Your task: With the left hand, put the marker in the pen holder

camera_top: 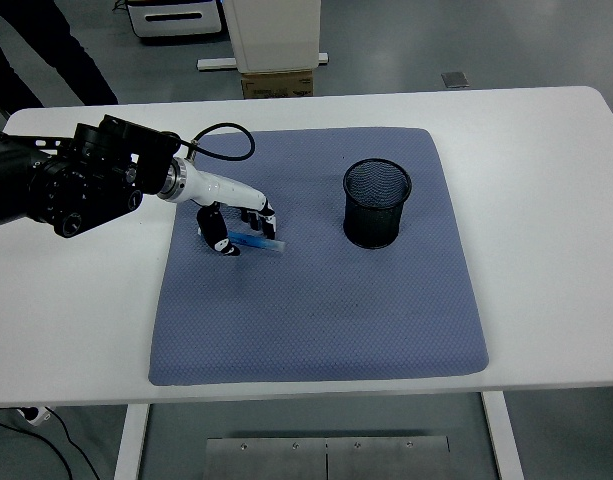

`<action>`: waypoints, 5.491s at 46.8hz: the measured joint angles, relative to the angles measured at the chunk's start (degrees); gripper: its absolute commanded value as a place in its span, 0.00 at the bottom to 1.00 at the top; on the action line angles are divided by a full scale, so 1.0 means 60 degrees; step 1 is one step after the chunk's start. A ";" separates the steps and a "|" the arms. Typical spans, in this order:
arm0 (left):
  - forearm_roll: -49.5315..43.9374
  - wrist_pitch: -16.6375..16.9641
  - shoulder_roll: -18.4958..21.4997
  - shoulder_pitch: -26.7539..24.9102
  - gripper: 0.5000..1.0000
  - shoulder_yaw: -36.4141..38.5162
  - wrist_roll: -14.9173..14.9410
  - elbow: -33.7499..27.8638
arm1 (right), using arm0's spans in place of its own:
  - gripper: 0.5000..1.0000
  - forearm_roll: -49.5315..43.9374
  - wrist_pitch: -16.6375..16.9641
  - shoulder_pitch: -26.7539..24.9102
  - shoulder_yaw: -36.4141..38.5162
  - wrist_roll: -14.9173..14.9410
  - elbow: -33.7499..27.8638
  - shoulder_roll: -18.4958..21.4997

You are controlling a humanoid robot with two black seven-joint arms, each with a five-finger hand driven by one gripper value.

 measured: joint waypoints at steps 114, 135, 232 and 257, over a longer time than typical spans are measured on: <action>-0.2462 -0.0148 0.0044 -0.0146 0.00 -0.1373 -0.0124 0.0061 | 1.00 0.0000 0.0001 0.0000 0.0000 0.0000 -0.0005 0.0000; -0.3096 -0.0530 0.0037 -0.0322 0.00 -0.2534 -0.0102 0.0059 | 1.00 0.0000 0.0001 0.0000 0.0000 0.0000 -0.0007 0.0000; -0.9408 -0.1330 -0.1994 0.2810 0.00 -0.5330 -0.0156 0.0902 | 1.00 0.0000 0.0000 0.0000 0.0000 -0.0001 -0.0007 0.0000; -0.9610 -0.0890 -0.2285 0.2873 0.31 -0.5333 -0.0176 0.1136 | 1.00 0.0000 0.0000 0.0000 0.0000 -0.0001 -0.0005 0.0000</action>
